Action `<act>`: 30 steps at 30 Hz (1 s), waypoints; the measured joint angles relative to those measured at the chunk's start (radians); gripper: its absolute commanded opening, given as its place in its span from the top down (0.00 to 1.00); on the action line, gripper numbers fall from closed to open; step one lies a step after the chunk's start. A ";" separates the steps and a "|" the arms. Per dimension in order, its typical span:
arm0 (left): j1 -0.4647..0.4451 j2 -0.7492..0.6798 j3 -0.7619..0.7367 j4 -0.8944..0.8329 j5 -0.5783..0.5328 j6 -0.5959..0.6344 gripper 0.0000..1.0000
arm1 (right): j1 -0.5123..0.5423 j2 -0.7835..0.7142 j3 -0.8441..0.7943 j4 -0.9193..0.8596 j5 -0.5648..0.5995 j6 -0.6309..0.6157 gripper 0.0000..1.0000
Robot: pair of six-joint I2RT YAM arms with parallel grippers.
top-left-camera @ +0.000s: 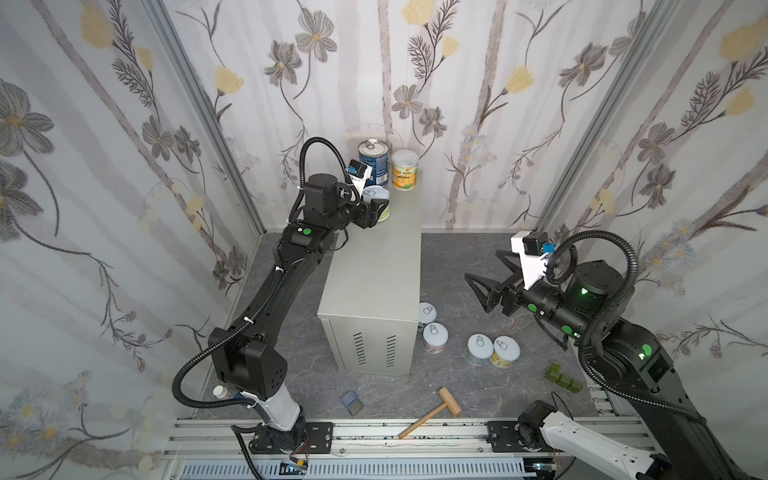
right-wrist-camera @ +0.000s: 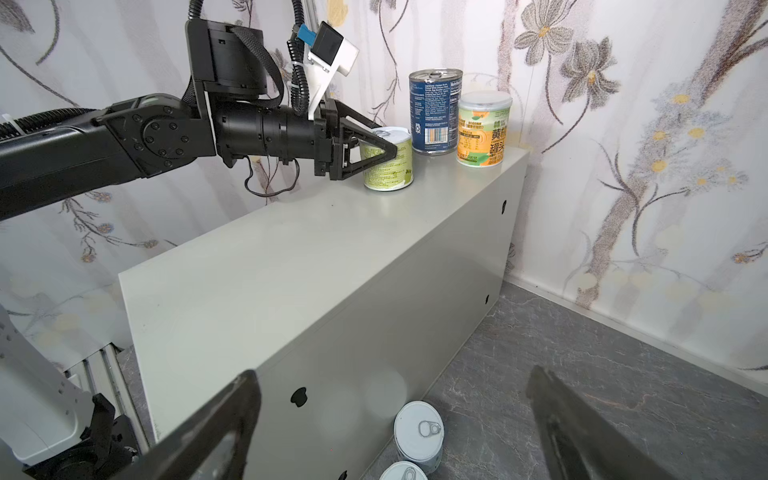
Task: Place and organize the canned foods onto the counter
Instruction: 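Slide the green-label can with the left gripper toward the blue can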
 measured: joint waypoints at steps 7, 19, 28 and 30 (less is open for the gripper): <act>0.020 0.009 0.002 0.016 -0.019 0.012 0.37 | 0.000 0.010 -0.002 0.005 0.000 0.000 0.00; 0.044 0.049 0.037 0.033 -0.010 0.016 0.34 | 0.001 0.023 -0.001 0.031 -0.005 0.007 0.00; 0.048 0.062 0.054 0.019 0.002 0.001 0.02 | 0.001 0.020 -0.004 0.034 -0.005 0.008 0.00; 0.050 0.052 0.044 0.019 0.000 0.001 0.00 | 0.001 0.020 -0.009 0.034 -0.005 0.008 0.00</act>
